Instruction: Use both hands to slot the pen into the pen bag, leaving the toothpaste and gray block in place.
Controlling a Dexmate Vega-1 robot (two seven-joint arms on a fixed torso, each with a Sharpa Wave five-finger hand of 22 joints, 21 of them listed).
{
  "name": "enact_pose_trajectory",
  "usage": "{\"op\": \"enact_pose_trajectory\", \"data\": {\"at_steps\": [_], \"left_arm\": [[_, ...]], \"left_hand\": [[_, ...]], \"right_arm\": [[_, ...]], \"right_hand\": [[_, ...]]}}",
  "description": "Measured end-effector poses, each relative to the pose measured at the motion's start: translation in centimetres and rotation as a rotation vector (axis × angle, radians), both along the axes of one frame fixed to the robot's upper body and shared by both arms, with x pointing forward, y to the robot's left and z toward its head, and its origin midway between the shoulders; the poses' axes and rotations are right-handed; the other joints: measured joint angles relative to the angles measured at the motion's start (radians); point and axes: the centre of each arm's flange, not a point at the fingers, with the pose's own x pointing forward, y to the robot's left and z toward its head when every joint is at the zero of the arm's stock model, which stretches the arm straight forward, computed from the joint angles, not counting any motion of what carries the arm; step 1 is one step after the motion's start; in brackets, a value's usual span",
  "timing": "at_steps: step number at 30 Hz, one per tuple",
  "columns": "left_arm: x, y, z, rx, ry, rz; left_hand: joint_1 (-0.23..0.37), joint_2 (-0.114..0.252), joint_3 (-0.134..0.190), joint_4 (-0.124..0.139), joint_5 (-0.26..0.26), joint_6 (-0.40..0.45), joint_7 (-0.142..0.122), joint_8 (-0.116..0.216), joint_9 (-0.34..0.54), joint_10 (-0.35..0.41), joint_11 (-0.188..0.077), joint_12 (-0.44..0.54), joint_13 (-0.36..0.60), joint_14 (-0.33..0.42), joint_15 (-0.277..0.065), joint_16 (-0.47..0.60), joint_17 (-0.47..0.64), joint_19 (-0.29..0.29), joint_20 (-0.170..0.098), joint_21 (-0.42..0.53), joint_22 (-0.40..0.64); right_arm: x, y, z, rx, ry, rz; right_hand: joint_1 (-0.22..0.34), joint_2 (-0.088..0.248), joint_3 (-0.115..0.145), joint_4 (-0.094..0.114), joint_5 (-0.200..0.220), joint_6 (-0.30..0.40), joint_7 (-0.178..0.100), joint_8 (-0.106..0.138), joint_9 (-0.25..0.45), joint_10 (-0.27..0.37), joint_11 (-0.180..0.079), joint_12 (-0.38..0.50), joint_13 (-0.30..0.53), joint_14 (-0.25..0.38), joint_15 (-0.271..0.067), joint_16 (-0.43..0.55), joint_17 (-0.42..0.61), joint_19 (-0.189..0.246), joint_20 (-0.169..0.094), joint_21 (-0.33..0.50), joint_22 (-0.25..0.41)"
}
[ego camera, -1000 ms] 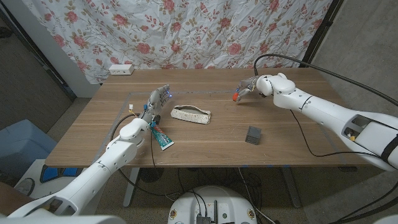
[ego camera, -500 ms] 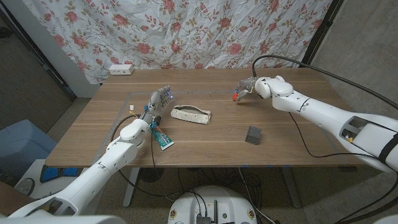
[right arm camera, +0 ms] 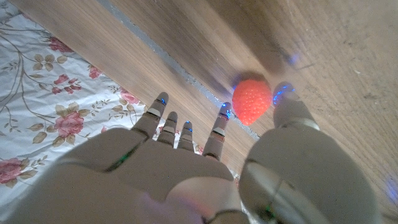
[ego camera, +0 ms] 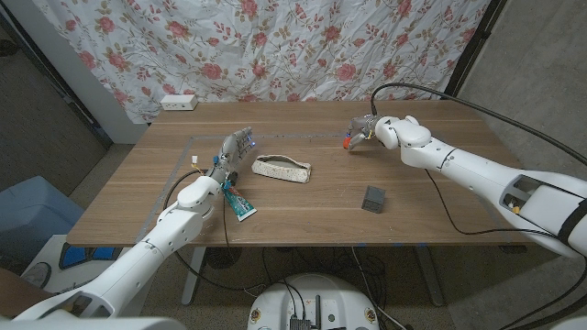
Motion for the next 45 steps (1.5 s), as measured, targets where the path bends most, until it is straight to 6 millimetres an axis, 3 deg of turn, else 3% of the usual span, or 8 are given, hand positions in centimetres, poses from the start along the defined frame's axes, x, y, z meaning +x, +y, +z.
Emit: {"op": "enact_pose_trajectory", "data": {"at_steps": [11, 27, 45], "left_arm": [[0.04, -0.03, -0.14, -0.003, 0.006, -0.001], [0.37, -0.03, -0.29, -0.005, 0.014, -0.005], [0.74, -0.03, -0.08, 0.004, 0.021, -0.013]], "left_hand": [[0.000, 0.000, 0.000, 0.000, 0.000, 0.000, 0.000, -0.004, 0.000, 0.002, 0.002, 0.000, 0.000, 0.000, 0.000, 0.000, 0.000, 0.000, 0.000, 0.000, 0.000], [0.000, 0.000, 0.003, 0.003, 0.000, 0.000, 0.000, -0.004, 0.000, 0.002, 0.002, -0.004, 0.000, 0.004, 0.004, 0.000, 0.000, 0.004, 0.004, 0.000, 0.000], [0.000, 0.000, 0.006, 0.006, 0.000, 0.000, 0.000, -0.004, 0.000, 0.002, 0.002, -0.004, 0.000, 0.004, 0.004, 0.000, 0.000, 0.004, 0.004, 0.000, 0.000]], "right_arm": [[0.21, 0.12, -0.42, 0.005, -0.034, 0.011], [0.32, 0.21, -0.71, 0.014, -0.073, 0.024], [0.14, 0.38, -0.38, 0.031, -0.099, 0.042]], "right_hand": [[0.046, -0.007, 0.003, 0.003, 0.000, 0.078, -0.003, 0.042, 0.005, 0.047, -0.025, 0.006, 0.000, 0.045, -0.023, 0.016, 0.003, 0.036, -0.014, 0.000, 0.000], [0.079, 0.016, 0.006, 0.006, 0.000, 0.166, -0.005, 0.085, 0.014, 0.093, -0.050, 0.007, 0.000, 0.070, -0.041, 0.026, 0.005, 0.072, -0.021, 0.000, 0.000], [0.105, 0.016, 0.005, 0.006, 0.000, 0.239, -0.006, 0.121, 0.019, 0.127, -0.048, 0.007, 0.000, 0.082, -0.046, 0.026, 0.009, 0.086, -0.029, 0.000, 0.000]]}}
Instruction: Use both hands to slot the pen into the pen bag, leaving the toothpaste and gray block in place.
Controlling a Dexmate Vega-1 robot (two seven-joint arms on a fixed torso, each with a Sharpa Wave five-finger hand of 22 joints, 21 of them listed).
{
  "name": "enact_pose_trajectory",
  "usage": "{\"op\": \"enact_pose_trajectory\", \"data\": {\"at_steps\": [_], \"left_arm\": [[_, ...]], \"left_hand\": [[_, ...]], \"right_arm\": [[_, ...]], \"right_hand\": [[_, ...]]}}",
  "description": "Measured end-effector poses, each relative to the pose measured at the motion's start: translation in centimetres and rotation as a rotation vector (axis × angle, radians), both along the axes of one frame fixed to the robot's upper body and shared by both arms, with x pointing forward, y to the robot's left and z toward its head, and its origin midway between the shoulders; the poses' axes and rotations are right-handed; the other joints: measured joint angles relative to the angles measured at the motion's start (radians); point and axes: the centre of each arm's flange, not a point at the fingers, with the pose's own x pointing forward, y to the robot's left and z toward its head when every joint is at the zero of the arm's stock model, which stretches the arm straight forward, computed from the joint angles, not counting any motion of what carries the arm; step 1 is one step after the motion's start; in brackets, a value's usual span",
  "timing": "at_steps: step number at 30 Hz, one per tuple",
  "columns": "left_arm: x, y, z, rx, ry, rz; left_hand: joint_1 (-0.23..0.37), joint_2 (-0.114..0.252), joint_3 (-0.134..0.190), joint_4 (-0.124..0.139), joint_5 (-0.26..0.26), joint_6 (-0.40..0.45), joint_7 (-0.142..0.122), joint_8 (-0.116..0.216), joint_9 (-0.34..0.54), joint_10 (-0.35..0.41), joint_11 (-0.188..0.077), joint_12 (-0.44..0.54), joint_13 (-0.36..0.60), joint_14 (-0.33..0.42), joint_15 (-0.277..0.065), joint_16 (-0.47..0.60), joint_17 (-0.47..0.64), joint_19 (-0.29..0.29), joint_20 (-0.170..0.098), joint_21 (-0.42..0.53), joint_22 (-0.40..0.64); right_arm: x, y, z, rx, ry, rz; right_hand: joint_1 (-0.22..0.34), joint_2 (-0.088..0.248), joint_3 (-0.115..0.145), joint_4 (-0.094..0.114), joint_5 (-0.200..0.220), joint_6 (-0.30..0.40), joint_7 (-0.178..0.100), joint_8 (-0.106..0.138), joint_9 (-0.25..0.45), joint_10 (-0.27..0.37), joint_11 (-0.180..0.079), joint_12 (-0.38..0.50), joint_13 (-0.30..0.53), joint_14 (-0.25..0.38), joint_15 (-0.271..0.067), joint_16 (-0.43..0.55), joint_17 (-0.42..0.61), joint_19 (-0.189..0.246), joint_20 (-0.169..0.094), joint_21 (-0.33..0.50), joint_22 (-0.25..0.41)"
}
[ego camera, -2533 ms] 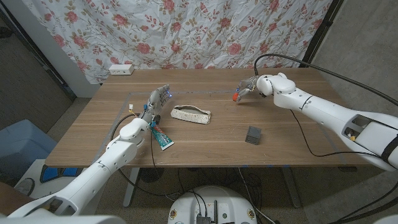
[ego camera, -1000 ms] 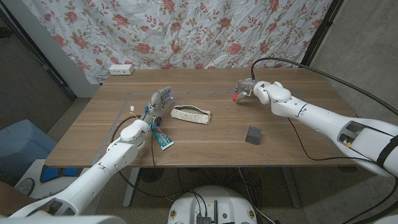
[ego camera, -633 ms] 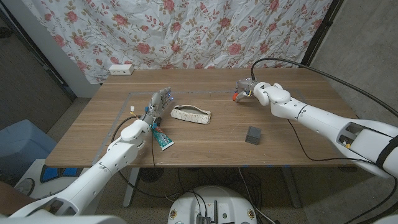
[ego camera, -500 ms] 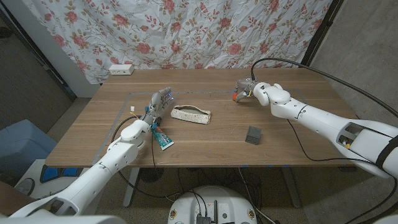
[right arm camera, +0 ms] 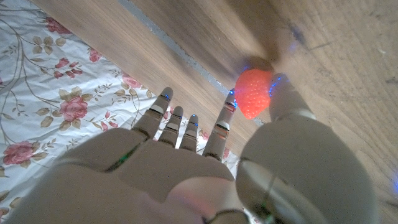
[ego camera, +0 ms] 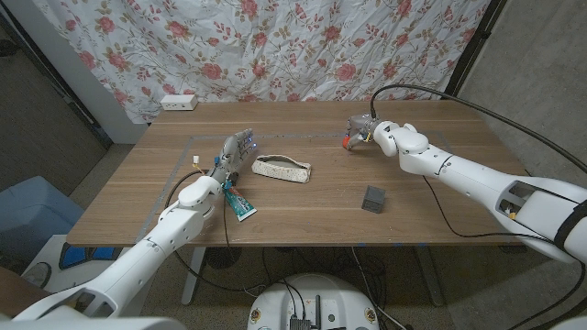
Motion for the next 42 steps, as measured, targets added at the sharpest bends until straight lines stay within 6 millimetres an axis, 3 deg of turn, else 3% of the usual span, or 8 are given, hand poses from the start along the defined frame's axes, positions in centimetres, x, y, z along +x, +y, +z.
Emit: {"op": "enact_pose_trajectory", "data": {"at_steps": [9, 12, 24, 42], "left_arm": [[0.1, 0.1, 0.5, 0.026, 0.001, -0.010], [0.1, 0.1, 0.6, 0.036, 0.000, -0.012], [-0.5, -0.1, 1.6, 0.084, -0.025, -0.011], [-2.0, -0.4, 3.2, 0.196, -0.069, 0.030]], "left_hand": [[0.000, 0.000, 0.004, -0.005, 0.000, 0.004, -0.004, 0.000, 0.000, 0.000, 0.000, 0.000, 0.000, 0.000, 0.000, 0.000, -0.002, 0.000, 0.000, 0.000, 0.000], [0.000, 0.000, 0.001, -0.017, 0.000, 0.017, -0.016, 0.001, 0.000, 0.000, 0.000, 0.000, 0.000, 0.000, 0.000, 0.000, -0.002, 0.000, 0.000, 0.000, -0.002], [0.008, 0.000, -0.004, -0.060, -0.005, 0.067, -0.024, 0.010, 0.000, 0.029, -0.018, 0.004, 0.000, 0.007, -0.007, 0.000, -0.002, 0.013, -0.005, 0.000, -0.003], [0.089, 0.036, 0.015, -0.176, -0.009, 0.189, -0.078, 0.024, 0.000, 0.077, -0.055, 0.004, 0.000, 0.032, -0.004, 0.000, -0.002, 0.043, -0.025, 0.000, -0.002]], "right_arm": [[-0.7, 0.1, 0.7, 0.011, -0.014, 0.015], [-1.0, 0.1, 0.9, 0.015, -0.018, 0.017], [-1.8, -0.1, 1.6, 0.033, -0.026, 0.016], [-2.4, -0.1, 2.5, 0.064, -0.039, 0.021]], "right_hand": [[0.005, 0.005, 0.000, 0.000, 0.000, 0.011, 0.000, 0.000, 0.000, 0.005, -0.005, 0.000, 0.000, 0.005, -0.005, 0.008, 0.000, 0.000, 0.000, 0.000, 0.000], [0.005, 0.005, 0.000, 0.000, 0.000, 0.011, 0.000, 0.007, -0.001, 0.005, -0.005, 0.000, 0.000, 0.005, -0.005, 0.008, 0.000, 0.000, 0.000, 0.000, 0.000], [0.005, 0.005, -0.003, 0.003, 0.000, 0.021, 0.000, 0.007, -0.001, 0.018, -0.007, 0.000, 0.000, 0.005, -0.005, 0.008, 0.000, 0.007, 0.007, 0.000, 0.000], [0.011, 0.011, -0.003, 0.003, -0.004, 0.032, 0.000, 0.012, -0.001, 0.021, -0.004, 0.000, 0.000, 0.005, -0.005, 0.008, 0.005, 0.007, 0.007, 0.000, 0.000]]}}
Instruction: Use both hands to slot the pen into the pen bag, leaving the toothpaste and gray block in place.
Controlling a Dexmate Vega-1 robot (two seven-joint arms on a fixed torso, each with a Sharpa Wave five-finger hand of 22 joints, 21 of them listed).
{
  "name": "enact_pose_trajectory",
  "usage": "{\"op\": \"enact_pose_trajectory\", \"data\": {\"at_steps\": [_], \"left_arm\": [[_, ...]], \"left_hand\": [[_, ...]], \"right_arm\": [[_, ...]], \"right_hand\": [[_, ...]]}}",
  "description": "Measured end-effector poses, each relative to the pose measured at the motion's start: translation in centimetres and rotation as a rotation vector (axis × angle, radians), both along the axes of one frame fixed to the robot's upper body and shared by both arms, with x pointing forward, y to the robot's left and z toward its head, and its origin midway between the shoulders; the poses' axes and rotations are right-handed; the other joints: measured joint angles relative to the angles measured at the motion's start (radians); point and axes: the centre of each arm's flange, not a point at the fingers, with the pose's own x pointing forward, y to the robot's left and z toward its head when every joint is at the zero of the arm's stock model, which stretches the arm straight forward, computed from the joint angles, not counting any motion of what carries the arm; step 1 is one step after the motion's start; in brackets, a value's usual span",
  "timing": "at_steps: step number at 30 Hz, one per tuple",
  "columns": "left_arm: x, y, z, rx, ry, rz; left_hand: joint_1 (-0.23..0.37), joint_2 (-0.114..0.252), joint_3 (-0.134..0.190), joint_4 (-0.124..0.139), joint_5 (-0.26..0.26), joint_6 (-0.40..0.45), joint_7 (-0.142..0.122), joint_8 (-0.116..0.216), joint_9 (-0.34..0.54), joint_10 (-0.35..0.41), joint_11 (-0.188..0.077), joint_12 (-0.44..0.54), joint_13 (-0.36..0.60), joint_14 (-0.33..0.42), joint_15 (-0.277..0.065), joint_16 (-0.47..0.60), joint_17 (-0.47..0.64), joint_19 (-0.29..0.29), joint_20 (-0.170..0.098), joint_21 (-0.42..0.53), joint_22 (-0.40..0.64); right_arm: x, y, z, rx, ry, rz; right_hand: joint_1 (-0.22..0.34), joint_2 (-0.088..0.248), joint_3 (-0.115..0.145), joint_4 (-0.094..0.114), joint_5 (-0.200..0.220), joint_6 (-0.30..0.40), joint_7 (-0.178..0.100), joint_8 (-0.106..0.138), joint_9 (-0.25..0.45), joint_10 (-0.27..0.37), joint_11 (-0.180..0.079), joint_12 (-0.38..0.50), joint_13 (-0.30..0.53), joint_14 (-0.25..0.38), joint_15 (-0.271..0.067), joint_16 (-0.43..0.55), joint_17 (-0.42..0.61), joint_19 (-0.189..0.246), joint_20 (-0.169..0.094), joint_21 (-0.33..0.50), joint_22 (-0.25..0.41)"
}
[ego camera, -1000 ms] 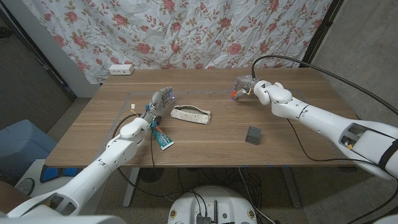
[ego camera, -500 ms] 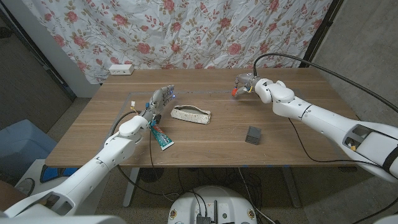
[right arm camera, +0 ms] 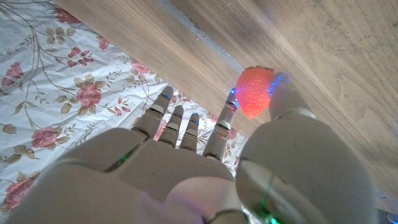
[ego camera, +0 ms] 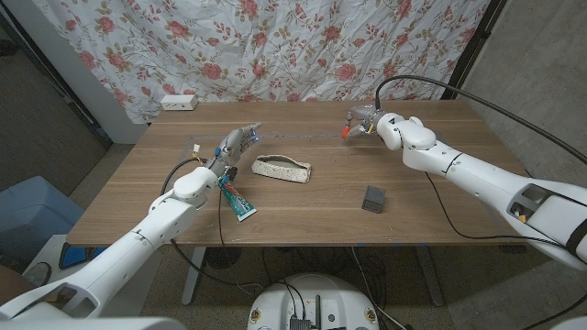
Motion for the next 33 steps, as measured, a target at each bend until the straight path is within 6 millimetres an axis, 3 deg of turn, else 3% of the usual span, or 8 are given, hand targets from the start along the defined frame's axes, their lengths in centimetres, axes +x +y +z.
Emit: {"op": "enact_pose_trajectory", "data": {"at_steps": [7, 17, 25, 33], "left_arm": [[-0.7, -0.1, 0.8, 0.089, -0.012, 0.037], [-2.0, -0.7, 2.4, 0.199, -0.048, 0.053], [-2.6, -0.7, 3.0, 0.346, -0.066, 0.139], [-3.7, -1.1, 4.2, 0.495, -0.100, 0.212]], "left_hand": [[0.041, 0.006, 0.006, -0.027, 0.000, 0.041, -0.015, 0.003, 0.000, 0.022, -0.022, 0.000, 0.000, 0.016, 0.002, 0.000, 0.000, 0.011, 0.000, 0.000, 0.000], [0.102, -0.005, 0.014, -0.035, 0.000, 0.108, -0.051, 0.018, 0.005, 0.052, -0.030, 0.008, 0.000, 0.032, -0.004, 0.000, 0.000, 0.023, 0.002, -0.004, 0.000], [0.144, -0.014, 0.018, -0.039, 0.000, 0.146, -0.064, 0.018, 0.005, 0.073, -0.052, 0.008, 0.000, 0.048, -0.005, 0.000, 0.000, 0.034, 0.002, -0.004, -0.005], [0.177, -0.031, 0.018, -0.039, 0.000, 0.177, -0.072, 0.026, 0.005, 0.086, -0.057, 0.008, 0.000, 0.057, -0.004, 0.000, 0.000, 0.034, 0.002, -0.004, -0.005]], "right_arm": [[-0.5, -0.1, 0.3, 0.017, -0.007, 0.006], [-0.9, -0.2, 0.5, 0.037, -0.002, 0.010], [-1.7, 0.1, 0.7, 0.054, -0.007, 0.028], [-2.0, 0.3, 0.6, 0.069, -0.007, 0.037]], "right_hand": [[0.000, 0.000, -0.004, 0.004, 0.000, 0.000, 0.000, 0.006, 0.000, 0.000, 0.000, 0.000, 0.000, 0.000, 0.000, 0.000, 0.000, 0.000, 0.000, 0.000, 0.000], [0.000, 0.000, -0.004, 0.004, 0.000, 0.000, 0.000, 0.006, 0.000, 0.004, -0.004, 0.000, 0.000, 0.000, 0.000, 0.000, 0.000, 0.000, 0.000, -0.005, 0.000], [0.000, 0.000, -0.008, 0.008, 0.000, 0.000, 0.000, 0.006, 0.000, 0.011, -0.004, 0.000, 0.000, 0.000, 0.000, 0.000, 0.000, 0.000, 0.000, -0.005, 0.000], [0.000, 0.000, -0.008, 0.008, 0.000, 0.000, 0.000, 0.006, 0.000, 0.011, -0.004, 0.000, 0.000, 0.000, 0.000, 0.000, 0.000, 0.000, 0.000, -0.005, 0.000]]}}
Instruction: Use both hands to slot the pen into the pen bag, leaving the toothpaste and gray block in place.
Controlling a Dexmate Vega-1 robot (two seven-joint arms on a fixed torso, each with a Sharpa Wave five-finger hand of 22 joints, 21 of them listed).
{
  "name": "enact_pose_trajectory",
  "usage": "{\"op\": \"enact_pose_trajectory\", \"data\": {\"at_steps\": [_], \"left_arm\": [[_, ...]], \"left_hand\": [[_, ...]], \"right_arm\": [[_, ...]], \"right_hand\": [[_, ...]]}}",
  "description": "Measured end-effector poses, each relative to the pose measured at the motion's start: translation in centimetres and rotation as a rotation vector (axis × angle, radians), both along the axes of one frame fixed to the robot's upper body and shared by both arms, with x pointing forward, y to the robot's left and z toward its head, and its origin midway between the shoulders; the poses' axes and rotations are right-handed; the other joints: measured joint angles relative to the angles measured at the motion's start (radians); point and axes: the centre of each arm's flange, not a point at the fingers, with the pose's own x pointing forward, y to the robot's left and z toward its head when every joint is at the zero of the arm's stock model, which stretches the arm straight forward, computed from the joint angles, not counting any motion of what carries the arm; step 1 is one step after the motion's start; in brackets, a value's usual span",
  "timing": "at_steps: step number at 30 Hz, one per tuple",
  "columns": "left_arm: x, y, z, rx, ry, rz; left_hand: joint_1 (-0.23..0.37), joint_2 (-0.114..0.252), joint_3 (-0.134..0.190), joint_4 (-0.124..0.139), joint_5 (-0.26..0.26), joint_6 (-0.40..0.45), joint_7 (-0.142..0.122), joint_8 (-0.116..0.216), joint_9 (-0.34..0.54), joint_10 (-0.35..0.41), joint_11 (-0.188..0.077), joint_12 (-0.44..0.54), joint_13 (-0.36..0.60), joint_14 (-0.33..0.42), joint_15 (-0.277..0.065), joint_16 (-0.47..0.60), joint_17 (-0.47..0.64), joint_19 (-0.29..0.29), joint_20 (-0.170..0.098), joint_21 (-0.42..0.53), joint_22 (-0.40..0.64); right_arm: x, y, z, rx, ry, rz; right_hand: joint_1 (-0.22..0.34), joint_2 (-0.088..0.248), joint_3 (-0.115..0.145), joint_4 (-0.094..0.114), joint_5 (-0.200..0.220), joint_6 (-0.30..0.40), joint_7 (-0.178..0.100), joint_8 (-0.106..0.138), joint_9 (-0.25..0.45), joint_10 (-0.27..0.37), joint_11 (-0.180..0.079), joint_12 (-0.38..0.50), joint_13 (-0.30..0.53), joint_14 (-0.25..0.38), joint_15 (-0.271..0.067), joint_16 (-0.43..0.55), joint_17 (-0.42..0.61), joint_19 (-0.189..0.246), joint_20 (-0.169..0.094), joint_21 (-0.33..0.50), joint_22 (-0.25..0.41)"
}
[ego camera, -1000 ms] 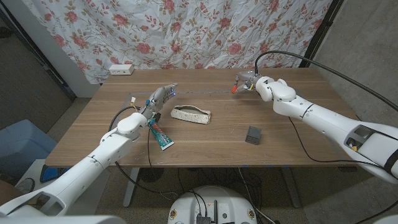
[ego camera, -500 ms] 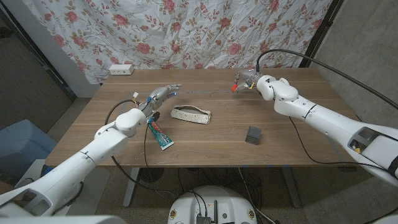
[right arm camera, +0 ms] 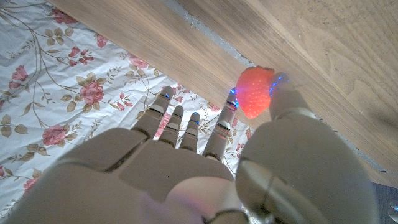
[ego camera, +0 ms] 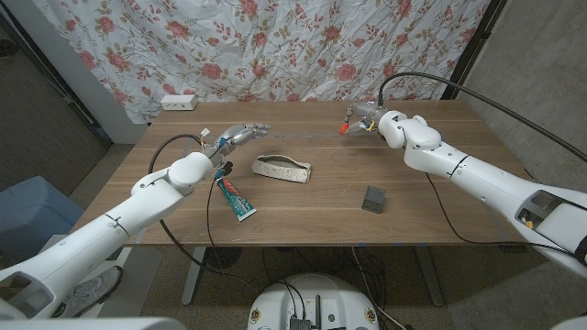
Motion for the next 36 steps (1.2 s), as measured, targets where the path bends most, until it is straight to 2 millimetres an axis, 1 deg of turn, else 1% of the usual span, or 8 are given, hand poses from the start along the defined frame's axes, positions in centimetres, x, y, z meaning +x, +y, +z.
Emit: {"op": "enact_pose_trajectory", "data": {"at_steps": [6, 11, 13, 21, 23, 32, 34, 36], "left_arm": [[-0.8, -0.2, 0.8, 0.109, -0.031, 0.059], [-1.4, -0.5, 1.4, 0.189, -0.053, 0.107], [-1.6, -0.6, 1.6, 0.224, -0.061, 0.128], [-2.0, -1.2, 2.6, 0.354, -0.080, 0.194], [-2.1, -1.4, 2.8, 0.381, -0.084, 0.206], [-2.3, -2.3, 3.8, 0.521, -0.115, 0.265], [-2.3, -2.6, 4.0, 0.544, -0.122, 0.271], [-2.3, -2.6, 4.3, 0.584, -0.134, 0.293]], "left_hand": [[0.038, -0.020, 0.000, 0.000, 0.000, 0.049, -0.011, 0.010, 0.000, 0.023, -0.015, 0.000, 0.000, 0.014, 0.000, 0.000, 0.000, 0.002, -0.002, 0.000, 0.000], [0.054, -0.027, 0.000, 0.000, 0.000, 0.072, -0.013, 0.010, 0.000, 0.039, -0.014, 0.000, 0.000, 0.014, 0.000, 0.000, 0.000, 0.007, -0.008, 0.000, 0.000], [0.064, -0.027, 0.000, 0.000, 0.000, 0.078, -0.019, 0.010, 0.000, 0.041, -0.013, 0.000, 0.000, 0.022, -0.003, 0.000, 0.000, 0.011, -0.003, 0.000, 0.000], [0.104, -0.036, 0.000, 0.000, 0.000, 0.108, -0.013, 0.010, 0.000, 0.053, -0.014, 0.000, 0.000, 0.036, 0.000, 0.004, 0.000, 0.024, -0.002, 0.000, 0.000], [0.104, -0.036, 0.000, 0.000, 0.000, 0.108, -0.013, 0.010, 0.000, 0.053, -0.014, 0.000, 0.000, 0.037, -0.002, 0.004, 0.000, 0.025, 0.000, 0.000, 0.000], [0.159, -0.054, -0.004, -0.004, 0.000, 0.139, -0.026, 0.010, 0.000, 0.077, -0.037, 0.000, 0.000, 0.061, 0.000, 0.004, 0.000, 0.038, 0.006, 0.000, 0.000], [0.171, -0.062, -0.004, -0.004, 0.000, 0.147, -0.027, 0.010, 0.000, 0.077, -0.038, 0.000, 0.000, 0.067, -0.005, 0.004, 0.000, 0.041, 0.005, 0.000, 0.003], [0.185, -0.069, -0.004, -0.004, 0.000, 0.161, -0.029, 0.010, 0.000, 0.089, -0.040, 0.000, 0.000, 0.072, 0.000, 0.004, 0.000, 0.041, 0.005, 0.000, 0.003]], "right_arm": [[-0.1, 0.1, 0.0, 0.009, -0.002, 0.006], [-0.2, 0.2, 0.0, 0.014, -0.003, 0.010], [-0.2, 0.2, 0.0, 0.016, -0.003, 0.012], [-0.2, 0.5, 0.0, 0.023, -0.004, 0.018], [-0.1, 0.5, 0.0, 0.024, -0.004, 0.019], [0.0, 0.6, 0.1, 0.031, -0.006, 0.021], [0.0, 0.7, 0.1, 0.032, -0.007, 0.022], [0.1, 0.7, 0.1, 0.033, -0.007, 0.022]], "right_hand": [[0.000, 0.000, 0.000, 0.000, 0.000, 0.000, 0.000, 0.000, 0.000, 0.000, 0.000, 0.000, 0.000, 0.000, 0.000, 0.000, 0.000, 0.000, 0.000, 0.000, 0.000], [0.000, 0.000, -0.003, 0.003, 0.000, 0.000, 0.000, 0.000, 0.000, 0.000, 0.000, 0.000, 0.000, 0.000, 0.000, 0.000, 0.005, 0.000, 0.000, 0.000, 0.000], [0.000, 0.000, -0.004, 0.004, 0.000, 0.000, 0.000, 0.000, 0.000, 0.000, 0.000, 0.000, 0.000, 0.000, 0.000, 0.000, 0.005, 0.000, 0.000, 0.000, 0.000], [0.000, 0.000, -0.004, 0.004, 0.000, 0.000, 0.000, 0.000, -0.001, 0.000, 0.000, -0.006, 0.000, 0.000, 0.000, 0.000, 0.005, 0.000, 0.000, 0.001, 0.000], [0.004, 0.004, -0.004, 0.004, 0.000, 0.000, 0.000, 0.000, -0.001, 0.000, 0.000, -0.006, 0.000, 0.000, 0.000, 0.000, 0.005, 0.000, 0.000, 0.001, 0.000], [0.004, 0.004, -0.004, 0.004, 0.000, 0.000, 0.000, -0.003, 0.000, 0.000, 0.000, -0.006, 0.000, 0.000, 0.000, 0.000, 0.005, 0.000, 0.000, 0.001, 0.000], [0.004, 0.004, -0.004, 0.004, 0.000, 0.000, 0.000, -0.003, 0.000, 0.004, -0.004, -0.006, 0.000, 0.006, 0.006, 0.000, 0.005, 0.000, 0.000, 0.001, 0.000], [0.004, 0.004, -0.004, 0.004, 0.000, 0.000, 0.000, -0.003, 0.000, 0.007, 0.000, -0.006, 0.000, 0.005, 0.006, 0.000, 0.005, 0.000, 0.000, 0.001, 0.000]]}}
